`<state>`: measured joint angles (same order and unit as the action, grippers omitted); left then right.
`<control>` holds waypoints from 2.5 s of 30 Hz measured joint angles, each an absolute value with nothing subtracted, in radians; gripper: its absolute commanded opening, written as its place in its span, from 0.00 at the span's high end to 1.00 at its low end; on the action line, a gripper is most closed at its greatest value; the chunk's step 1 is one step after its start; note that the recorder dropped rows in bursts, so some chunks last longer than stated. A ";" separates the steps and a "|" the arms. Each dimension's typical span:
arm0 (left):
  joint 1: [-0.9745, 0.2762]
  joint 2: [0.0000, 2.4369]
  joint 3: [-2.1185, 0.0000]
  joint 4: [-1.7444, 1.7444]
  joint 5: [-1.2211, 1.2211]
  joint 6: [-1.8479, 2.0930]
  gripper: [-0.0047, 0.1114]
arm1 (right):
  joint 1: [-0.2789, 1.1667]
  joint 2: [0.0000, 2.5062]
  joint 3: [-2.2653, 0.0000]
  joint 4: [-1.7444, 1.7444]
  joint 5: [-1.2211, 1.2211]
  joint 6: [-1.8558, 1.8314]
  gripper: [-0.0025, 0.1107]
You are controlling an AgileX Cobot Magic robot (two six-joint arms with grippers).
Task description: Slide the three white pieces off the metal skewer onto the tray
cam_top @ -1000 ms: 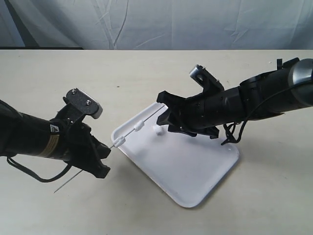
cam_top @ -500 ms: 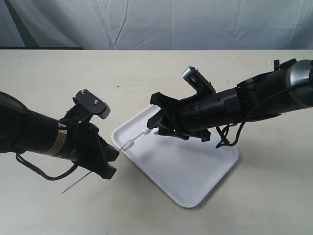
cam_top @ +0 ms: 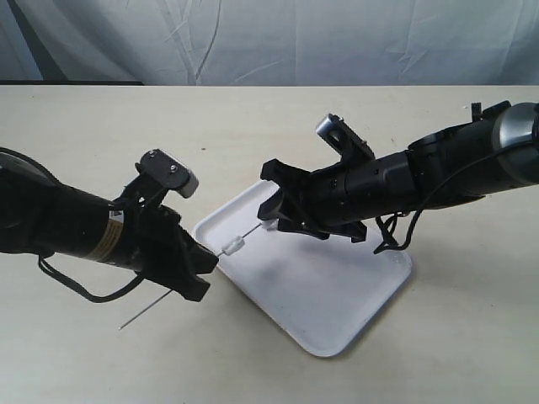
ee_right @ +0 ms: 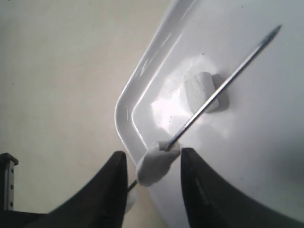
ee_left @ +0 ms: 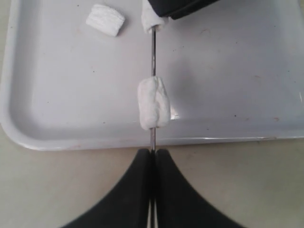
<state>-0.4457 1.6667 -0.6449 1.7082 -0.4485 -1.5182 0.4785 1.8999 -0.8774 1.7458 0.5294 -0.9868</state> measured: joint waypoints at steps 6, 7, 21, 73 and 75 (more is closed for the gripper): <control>-0.446 1.667 -0.645 1.699 -0.477 -1.511 0.96 | 0.478 1.900 -0.877 1.746 0.522 -0.987 0.65; -0.446 1.667 -0.645 1.699 -0.480 -1.511 0.96 | 0.478 1.900 -0.877 1.746 0.522 -0.987 0.65; -0.446 1.669 -0.645 1.699 -0.473 -1.506 0.96 | 0.478 1.900 -0.881 1.763 0.522 -0.980 0.88; -0.450 1.639 -0.536 1.743 -0.367 -1.596 0.96 | 0.483 1.876 -0.883 1.751 0.167 -0.979 0.80; -0.450 1.618 -0.536 1.743 -0.365 -1.596 0.96 | 0.483 1.876 -0.883 1.751 0.221 -0.981 0.80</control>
